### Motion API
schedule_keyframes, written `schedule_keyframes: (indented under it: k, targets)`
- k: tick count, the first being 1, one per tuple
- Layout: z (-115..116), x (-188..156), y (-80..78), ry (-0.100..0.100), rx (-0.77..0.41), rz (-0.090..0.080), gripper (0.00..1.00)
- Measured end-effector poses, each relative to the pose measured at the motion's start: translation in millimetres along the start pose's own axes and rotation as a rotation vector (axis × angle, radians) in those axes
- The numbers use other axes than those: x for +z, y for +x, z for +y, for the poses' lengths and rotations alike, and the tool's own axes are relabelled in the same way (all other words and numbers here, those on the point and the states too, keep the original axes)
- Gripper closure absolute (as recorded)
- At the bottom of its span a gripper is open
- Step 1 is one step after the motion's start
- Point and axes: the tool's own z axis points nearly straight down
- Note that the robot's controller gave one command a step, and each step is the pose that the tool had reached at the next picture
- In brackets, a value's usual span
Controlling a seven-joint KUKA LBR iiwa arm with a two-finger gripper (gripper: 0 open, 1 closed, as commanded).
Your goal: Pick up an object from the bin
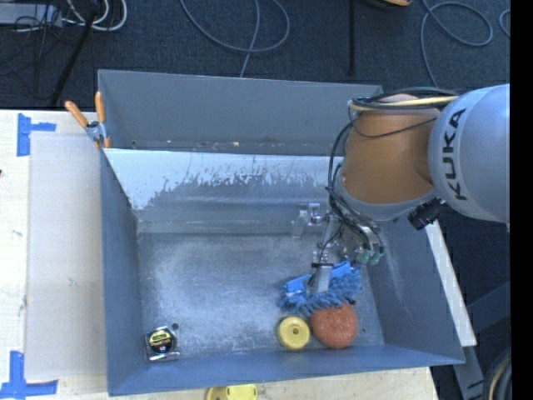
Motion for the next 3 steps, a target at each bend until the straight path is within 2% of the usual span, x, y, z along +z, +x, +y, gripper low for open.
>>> schedule_keyframes:
  k: [1,2,3]
  targets:
    - [-0.1,-4.6,-1.5,0.0,0.001,-0.008,0.0]
    - [-37.9,56.9,-5.7,-0.001,0.036,-0.014,0.0]
    - [-75.2,61.2,-6.2,-0.001,-0.033,-0.002,0.0]
